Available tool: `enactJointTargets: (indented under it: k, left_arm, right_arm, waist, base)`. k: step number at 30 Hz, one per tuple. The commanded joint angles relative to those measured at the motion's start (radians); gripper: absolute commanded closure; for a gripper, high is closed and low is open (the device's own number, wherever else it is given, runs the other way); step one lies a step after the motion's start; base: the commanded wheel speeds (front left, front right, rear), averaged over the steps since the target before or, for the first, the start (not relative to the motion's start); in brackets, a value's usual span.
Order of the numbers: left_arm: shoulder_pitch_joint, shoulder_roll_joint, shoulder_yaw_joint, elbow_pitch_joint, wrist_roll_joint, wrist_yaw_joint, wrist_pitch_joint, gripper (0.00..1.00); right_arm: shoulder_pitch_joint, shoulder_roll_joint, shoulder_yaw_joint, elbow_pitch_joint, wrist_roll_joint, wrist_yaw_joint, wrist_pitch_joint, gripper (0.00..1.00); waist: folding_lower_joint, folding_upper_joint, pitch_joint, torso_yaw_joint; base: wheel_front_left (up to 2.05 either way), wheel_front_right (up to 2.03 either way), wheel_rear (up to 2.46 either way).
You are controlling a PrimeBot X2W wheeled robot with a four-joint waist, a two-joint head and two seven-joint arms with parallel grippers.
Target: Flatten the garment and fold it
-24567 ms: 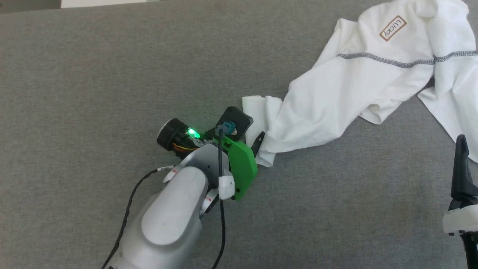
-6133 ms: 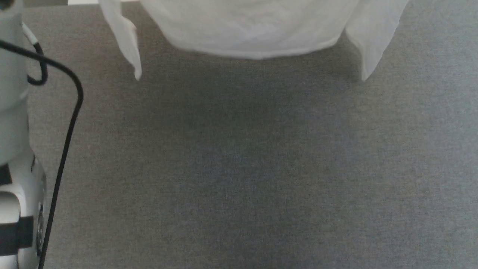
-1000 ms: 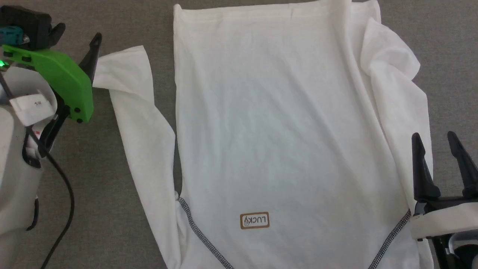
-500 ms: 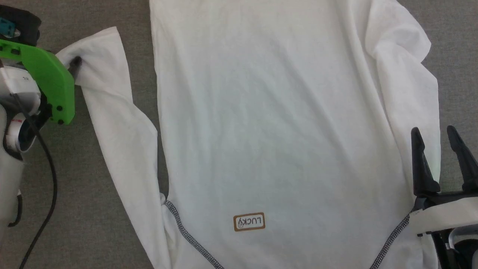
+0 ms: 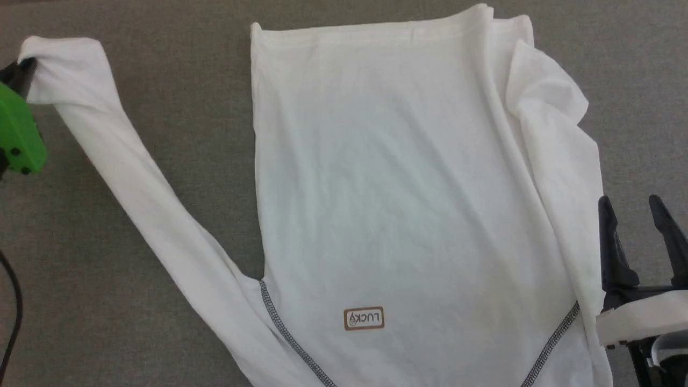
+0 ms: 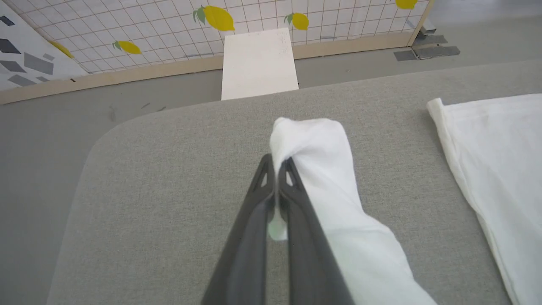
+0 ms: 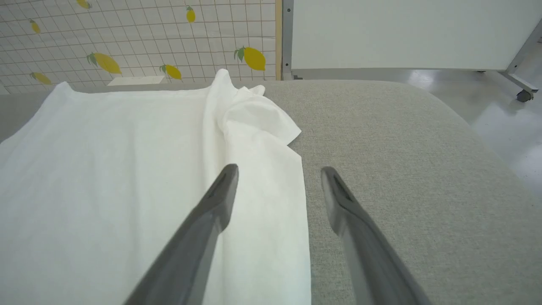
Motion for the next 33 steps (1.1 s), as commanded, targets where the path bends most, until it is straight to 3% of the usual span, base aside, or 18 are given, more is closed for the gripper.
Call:
enactJointTargets:
  k: [1,9,13,20,23,28,33]
  left_arm:
    - [0.034,0.023,0.019,-0.016,-0.018,0.000,-0.009,1.00]
    - [0.251,0.089,0.144,-0.164,-0.095,0.030,-0.034,1.00]
    - [0.457,0.078,0.247,-0.303,-0.155,0.072,-0.063,1.00]
    - [0.555,0.039,0.326,-0.453,-0.236,0.098,-0.072,1.00]
    - [0.540,0.019,0.303,-0.532,-0.266,0.103,-0.049,1.00]
    - [0.467,-0.028,0.181,-0.658,-0.294,0.124,0.022,1.00]
    - [0.349,-0.145,-0.008,-0.745,-0.295,0.171,0.086,1.00]
  right_arm:
    - [0.021,0.004,-0.009,0.002,-0.007,-0.002,0.004,0.00]
    - [0.094,0.011,-0.044,-0.004,-0.005,-0.002,0.018,0.00]
    - [0.125,0.012,-0.063,0.003,0.019,-0.002,0.021,0.00]
    - [0.129,0.012,-0.091,-0.006,0.024,-0.002,0.027,0.00]
    - [0.125,0.012,-0.110,-0.013,0.023,-0.002,0.030,0.00]
    - [0.111,0.012,-0.146,-0.029,0.022,-0.002,0.033,0.00]
    - [0.096,0.012,-0.181,-0.039,0.021,-0.002,0.033,0.00]
  waist:
    - [-0.0001,0.0000,-0.113,0.021]
    - [-0.0001,0.0000,-0.223,0.051]
    - [-0.0001,0.0000,-0.272,0.074]
    - [-0.0001,0.0000,-0.298,0.084]
    - [-0.0001,0.0000,-0.303,0.084]
    - [-0.0001,0.0000,-0.299,0.070]
    - [-0.0001,0.0000,-0.283,0.053]
  base:
    - [0.00,0.00,0.00]
    - [0.00,0.00,0.00]
    - [0.00,0.00,0.00]
    - [0.00,0.00,0.00]
    - [0.00,0.00,0.00]
    - [0.00,0.00,0.00]
    - [0.00,0.00,0.00]
